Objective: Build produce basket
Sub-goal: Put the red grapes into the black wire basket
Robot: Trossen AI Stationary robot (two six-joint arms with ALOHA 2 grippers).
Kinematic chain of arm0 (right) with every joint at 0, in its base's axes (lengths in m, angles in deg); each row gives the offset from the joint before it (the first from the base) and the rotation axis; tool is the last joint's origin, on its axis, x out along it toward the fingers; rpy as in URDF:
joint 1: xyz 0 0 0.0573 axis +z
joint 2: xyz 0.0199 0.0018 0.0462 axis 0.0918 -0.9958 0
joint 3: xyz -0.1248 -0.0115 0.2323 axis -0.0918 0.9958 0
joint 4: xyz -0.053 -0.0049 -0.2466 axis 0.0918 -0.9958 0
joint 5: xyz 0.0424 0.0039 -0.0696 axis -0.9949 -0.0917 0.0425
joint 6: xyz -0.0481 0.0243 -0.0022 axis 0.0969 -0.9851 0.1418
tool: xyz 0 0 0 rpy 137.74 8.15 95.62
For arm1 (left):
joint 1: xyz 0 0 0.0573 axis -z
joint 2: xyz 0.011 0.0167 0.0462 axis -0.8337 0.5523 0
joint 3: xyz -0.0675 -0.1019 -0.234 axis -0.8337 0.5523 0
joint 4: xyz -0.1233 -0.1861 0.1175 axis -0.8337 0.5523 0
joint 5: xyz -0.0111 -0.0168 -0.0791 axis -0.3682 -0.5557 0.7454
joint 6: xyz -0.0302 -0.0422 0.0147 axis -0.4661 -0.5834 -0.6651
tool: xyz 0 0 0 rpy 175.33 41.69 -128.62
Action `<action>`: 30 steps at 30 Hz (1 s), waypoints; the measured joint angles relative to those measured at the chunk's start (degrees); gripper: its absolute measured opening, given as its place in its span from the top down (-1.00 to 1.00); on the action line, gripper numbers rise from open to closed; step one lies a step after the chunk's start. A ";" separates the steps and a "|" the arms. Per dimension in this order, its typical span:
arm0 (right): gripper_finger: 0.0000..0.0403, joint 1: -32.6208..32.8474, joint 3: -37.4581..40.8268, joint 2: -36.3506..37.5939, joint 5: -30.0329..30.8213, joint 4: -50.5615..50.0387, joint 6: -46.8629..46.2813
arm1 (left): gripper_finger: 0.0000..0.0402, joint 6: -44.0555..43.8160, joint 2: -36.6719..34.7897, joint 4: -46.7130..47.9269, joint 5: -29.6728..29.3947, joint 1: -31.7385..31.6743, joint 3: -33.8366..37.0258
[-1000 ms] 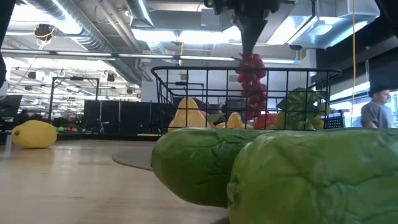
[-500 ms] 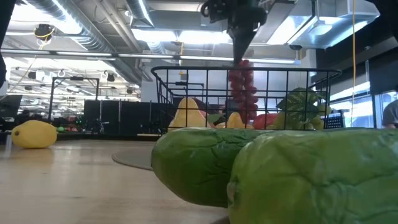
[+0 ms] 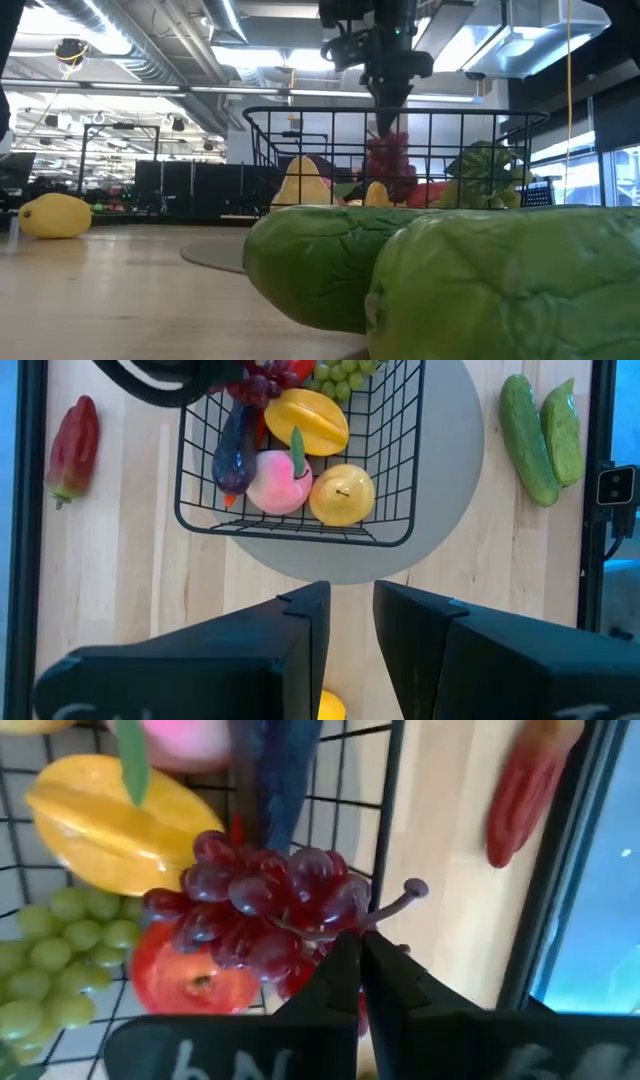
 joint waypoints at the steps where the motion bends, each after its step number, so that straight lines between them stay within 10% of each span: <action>1: 1.00 0.00 0.07 -0.01 0.94 0.26 -0.01 | 0.65 0.00 0.00 0.00 0.00 0.00 0.00; 10: 1.00 -1.76 0.07 0.00 8.66 1.25 -0.09 | 0.65 -0.20 0.00 0.00 0.00 0.00 0.00; 30: 0.86 -7.03 0.07 0.00 0.29 1.11 -4.37 | 0.65 -0.19 0.00 0.00 0.00 0.00 0.00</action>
